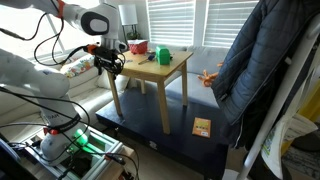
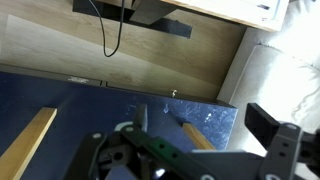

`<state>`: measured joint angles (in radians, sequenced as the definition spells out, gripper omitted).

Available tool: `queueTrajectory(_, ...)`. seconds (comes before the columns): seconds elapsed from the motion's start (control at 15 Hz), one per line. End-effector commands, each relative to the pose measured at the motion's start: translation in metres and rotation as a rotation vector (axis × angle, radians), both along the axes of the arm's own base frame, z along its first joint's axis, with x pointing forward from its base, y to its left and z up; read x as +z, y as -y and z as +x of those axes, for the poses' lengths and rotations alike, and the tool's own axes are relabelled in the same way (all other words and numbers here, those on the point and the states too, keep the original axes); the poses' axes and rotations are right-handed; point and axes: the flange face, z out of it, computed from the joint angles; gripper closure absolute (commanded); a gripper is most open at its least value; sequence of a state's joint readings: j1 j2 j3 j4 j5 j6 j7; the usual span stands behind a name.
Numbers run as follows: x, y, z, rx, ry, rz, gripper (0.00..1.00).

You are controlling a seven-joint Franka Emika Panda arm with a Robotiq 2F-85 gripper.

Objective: Open the green container.

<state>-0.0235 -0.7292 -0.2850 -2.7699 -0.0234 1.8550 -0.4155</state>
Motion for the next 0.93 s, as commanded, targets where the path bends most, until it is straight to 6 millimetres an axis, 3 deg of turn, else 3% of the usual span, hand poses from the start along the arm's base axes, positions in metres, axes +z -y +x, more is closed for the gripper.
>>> queueTrajectory(0.0,0.001,0.0,0.0,0.0,-0.001,0.0,0.0)
queueTrajectory(0.4,0.005,0.002,0.004,0.019,0.01,-0.001,0.0)
queueTrajectory(0.87,0.075,0.012,0.052,0.147,0.136,-0.116,0.0)
